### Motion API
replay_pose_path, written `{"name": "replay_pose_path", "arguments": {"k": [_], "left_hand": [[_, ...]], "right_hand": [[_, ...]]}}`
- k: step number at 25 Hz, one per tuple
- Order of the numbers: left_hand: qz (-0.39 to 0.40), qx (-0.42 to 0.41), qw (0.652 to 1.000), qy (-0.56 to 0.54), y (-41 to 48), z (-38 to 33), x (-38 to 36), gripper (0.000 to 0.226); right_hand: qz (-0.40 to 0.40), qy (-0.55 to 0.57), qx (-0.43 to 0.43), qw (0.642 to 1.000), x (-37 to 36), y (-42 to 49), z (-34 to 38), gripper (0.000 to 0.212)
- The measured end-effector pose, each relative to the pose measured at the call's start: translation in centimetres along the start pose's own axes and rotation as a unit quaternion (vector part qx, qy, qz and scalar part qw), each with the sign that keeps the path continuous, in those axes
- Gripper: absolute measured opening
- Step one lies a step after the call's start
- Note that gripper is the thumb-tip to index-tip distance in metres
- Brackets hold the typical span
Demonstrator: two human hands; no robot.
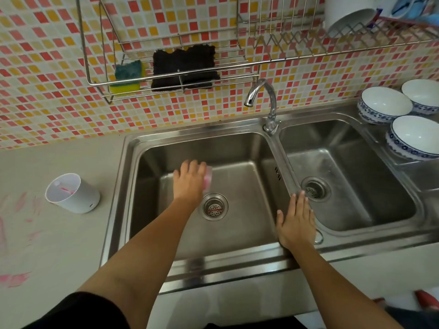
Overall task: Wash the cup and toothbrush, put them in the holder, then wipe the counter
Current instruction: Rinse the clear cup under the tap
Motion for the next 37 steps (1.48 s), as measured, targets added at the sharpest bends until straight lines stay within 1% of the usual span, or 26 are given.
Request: {"name": "replay_pose_path", "arguments": {"k": [1, 2, 3, 4, 6, 7, 8, 9, 10, 11, 12, 13, 15, 16, 17, 19, 20, 22, 23, 25, 27, 29, 31, 34, 37], "left_hand": [[0.058, 0.04, 0.989, -0.13, 0.2, 0.4, -0.8, 0.072], [0.104, 0.079, 0.958, -0.254, 0.3, 0.7, -1.2, 0.075], [0.134, 0.11, 0.92, -0.352, 0.6, 1.0, -2.1, 0.08], [0.147, 0.128, 0.885, -0.424, 0.5, 0.9, -2.5, 0.082], [0.162, 0.15, 0.804, -0.552, 0.3, 0.4, -3.4, 0.071], [0.159, 0.154, 0.753, -0.62, 0.2, -0.3, -3.8, 0.065], [0.161, 0.157, 0.709, -0.668, 0.2, -1.0, -4.0, 0.061], [0.168, 0.151, 0.674, -0.704, 0.4, -1.9, -3.8, 0.061], [0.171, 0.142, 0.655, -0.723, 0.9, -2.8, -3.7, 0.063], [0.168, 0.13, 0.648, -0.732, 1.8, -3.7, -3.5, 0.062], [0.156, 0.114, 0.649, -0.736, 2.5, -4.6, -2.8, 0.062], [0.148, 0.107, 0.657, -0.732, 3.5, -5.2, -2.5, 0.065], [0.143, 0.081, 0.68, -0.715, 5.1, -6.2, -1.3, 0.073], [0.142, 0.07, 0.695, -0.701, 5.6, -6.5, -0.8, 0.074], [0.141, 0.064, 0.703, -0.694, 6.1, -6.7, -0.3, 0.075], [0.132, 0.056, 0.709, -0.69, 7.3, -6.8, 0.6, 0.075], [0.122, 0.057, 0.715, -0.686, 8.0, -6.8, 0.8, 0.075], [0.112, 0.055, 0.737, -0.664, 8.6, -6.7, 1.8, 0.075], [0.113, 0.055, 0.748, -0.652, 8.9, -6.8, 2.2, 0.075], [0.113, 0.049, 0.756, -0.643, 9.3, -6.8, 2.7, 0.075], [0.115, 0.047, 0.754, -0.645, 9.5, -7.0, 3.0, 0.075], [0.117, 0.045, 0.754, -0.645, 9.7, -7.1, 3.2, 0.076], [0.127, 0.037, 0.754, -0.644, 9.7, -7.1, 3.5, 0.079], [0.144, 0.032, 0.741, -0.655, 9.5, -6.9, 3.5, 0.079], [0.144, 0.028, 0.752, -0.643, 9.4, -7.0, 3.4, 0.078]], "right_hand": [[-0.001, 0.001, 0.001, 1.0, 0.0, 0.0, 0.0, 0.067], [-0.001, 0.0, 0.003, 1.0, 0.0, 0.1, 0.0, 0.067], [-0.001, 0.003, 0.006, 1.0, 0.0, 0.2, 0.0, 0.067], [-0.002, 0.008, 0.007, 1.0, 0.1, 0.2, 0.0, 0.067], [-0.001, 0.011, 0.008, 1.0, 0.0, 0.1, -0.1, 0.068], [-0.003, 0.009, 0.006, 1.0, 0.1, -0.1, -0.1, 0.068], [-0.008, 0.013, 0.004, 1.0, 0.3, -0.1, 0.0, 0.067], [-0.018, 0.028, -0.002, 0.999, 0.9, 0.1, 0.3, 0.062], [-0.03, 0.062, -0.009, 0.998, 1.7, 0.8, 0.5, 0.054], [-0.04, 0.115, -0.013, 0.992, 2.9, 1.9, 0.8, 0.045], [-0.041, 0.174, -0.009, 0.984, 4.1, 3.3, 1.1, 0.041], [-0.041, 0.22, 0.007, 0.975, 5.6, 4.9, 1.7, 0.044], [-0.005, 0.277, 0.042, 0.96, 8.3, 8.7, 2.9, 0.059], [0.021, 0.287, 0.051, 0.956, 9.6, 10.7, 3.7, 0.067], [0.043, 0.289, 0.06, 0.955, 10.5, 13.2, 4.2, 0.076], [0.072, 0.283, 0.08, 0.953, 12.4, 17.3, 5.5, 0.089], [0.08, 0.283, 0.103, 0.95, 13.0, 18.7, 6.1, 0.092], [0.1, 0.283, 0.138, 0.944, 13.5, 19.8, 6.7, 0.09], [0.111, 0.272, 0.151, 0.944, 13.6, 19.8, 6.6, 0.09], [0.126, 0.221, 0.191, 0.948, 13.1, 19.6, 6.7, 0.096], [0.136, 0.119, 0.236, 0.955, 12.4, 19.4, 7.2, 0.098], [0.123, 0.006, 0.269, 0.955, 12.3, 19.5, 7.7, 0.094], [0.11, -0.068, 0.277, 0.952, 12.3, 19.5, 7.7, 0.094], [0.124, -0.14, 0.274, 0.943, 12.4, 19.6, 7.6, 0.094], [0.141, -0.168, 0.268, 0.938, 12.1, 19.6, 7.9, 0.093]]}}
Point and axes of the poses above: each hand's wrist, its own y-axis towards the middle knuckle, its own x-axis out of the back of the hand, z = x × y, the point moved 3 cm from there along y, towards the middle knuckle, and after that the axes turned 14 degrees about z, right-handed, at the moved point
